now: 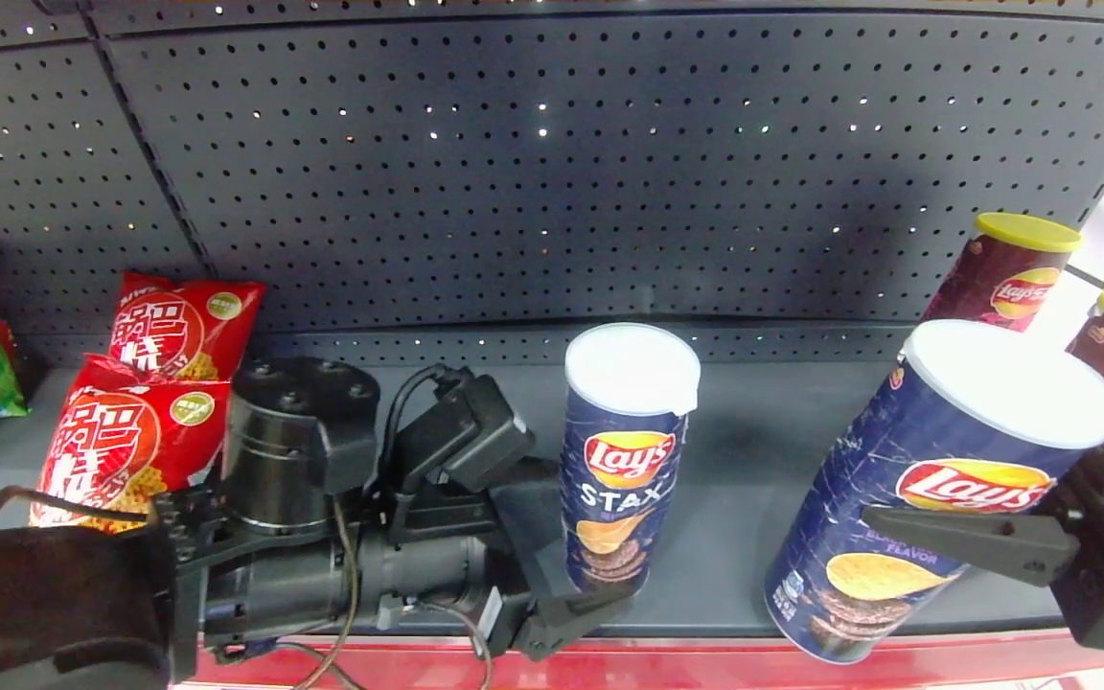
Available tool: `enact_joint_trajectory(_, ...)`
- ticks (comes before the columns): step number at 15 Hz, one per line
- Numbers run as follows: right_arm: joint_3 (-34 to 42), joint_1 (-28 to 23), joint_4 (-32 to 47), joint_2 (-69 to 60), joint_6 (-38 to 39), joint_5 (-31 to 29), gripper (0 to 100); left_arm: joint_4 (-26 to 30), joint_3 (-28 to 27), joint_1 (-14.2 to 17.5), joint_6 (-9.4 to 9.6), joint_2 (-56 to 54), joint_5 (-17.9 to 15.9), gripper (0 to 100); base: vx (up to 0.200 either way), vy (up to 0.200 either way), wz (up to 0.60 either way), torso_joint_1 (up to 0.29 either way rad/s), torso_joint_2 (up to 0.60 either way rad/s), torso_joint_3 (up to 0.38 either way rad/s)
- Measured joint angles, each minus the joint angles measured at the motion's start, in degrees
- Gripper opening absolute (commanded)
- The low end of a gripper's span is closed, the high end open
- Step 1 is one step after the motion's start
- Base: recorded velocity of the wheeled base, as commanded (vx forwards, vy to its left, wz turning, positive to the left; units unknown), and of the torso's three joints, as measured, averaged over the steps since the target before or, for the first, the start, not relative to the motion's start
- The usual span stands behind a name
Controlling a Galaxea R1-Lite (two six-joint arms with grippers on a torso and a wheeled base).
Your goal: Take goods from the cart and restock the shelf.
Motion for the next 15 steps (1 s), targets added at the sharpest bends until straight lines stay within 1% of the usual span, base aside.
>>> enact_joint_trajectory(3, 0.21, -0.01, 0.0, 0.26, 0.0, -0.02, 0, 0.59, 7.78, 3.85, 0.0, -7.47, -0.02, 100, 0.0, 0.0, 0.0, 0.0, 0.0, 0.0)
enact_joint_trajectory(5, 0.21, -0.04, 0.0, 0.39, 0.04, -0.06, 0, 2.24, 11.54, 7.39, 0.02, -14.8, 0.83, 100, 0.0, 0.0, 0.0, 0.0, 0.0, 0.0)
enact_joint_trajectory(6, 0.02, -0.06, 0.02, 0.48, 0.06, -0.09, 0, 2.96, 12.76, 9.87, 0.02, -18.53, 1.32, 100, 0.0, 0.0, 0.0, 0.0, 0.0, 0.0)
enact_joint_trajectory(9, -0.89, -0.06, 0.0, 0.63, 0.2, -0.11, 0, 3.91, 15.77, 21.39, -0.02, -30.57, 1.71, 100, 0.0, 0.0, 0.0, 0.0, 0.0, 0.0)
enact_joint_trajectory(11, -1.24, -0.06, 0.04, 0.89, 0.28, -0.09, 0, 4.11, 19.98, 28.44, -0.69, -39.31, 1.68, 100, 0.0, 0.0, 0.0, 0.0, 0.0, 0.0)
enact_joint_trajectory(12, -1.74, -0.06, 0.0, 1.16, 0.28, -0.09, 0, 4.27, 22.99, 31.45, -1.18, -43.61, 1.76, 100, 0.0, 0.0, 0.0, 0.0, 0.0, 0.0)
enact_joint_trajectory(13, -2.29, -0.06, 0.0, 1.49, 0.28, -0.09, 0, 4.49, 26.43, 34.23, -2.06, -48.13, 1.89, 100, 0.0, 0.0, 0.0, 0.0, 0.0, 0.0)
enact_joint_trajectory(14, -3.06, -0.06, 0.04, 1.77, 0.3, -0.09, 0, 5.25, 29.11, 36.13, -3.16, -52.3, 2.28, 100, 0.0, 0.0, 0.0, 0.0, 0.0, 0.0)
enact_joint_trajectory(15, -4.0, -0.11, -0.05, 2.01, 0.44, -0.11, 0, 7.4, 31.15, 37.57, -4.33, -56.41, 3.23, 100, 0.0, 0.0, 0.0, 0.0, 0.0, 0.0)
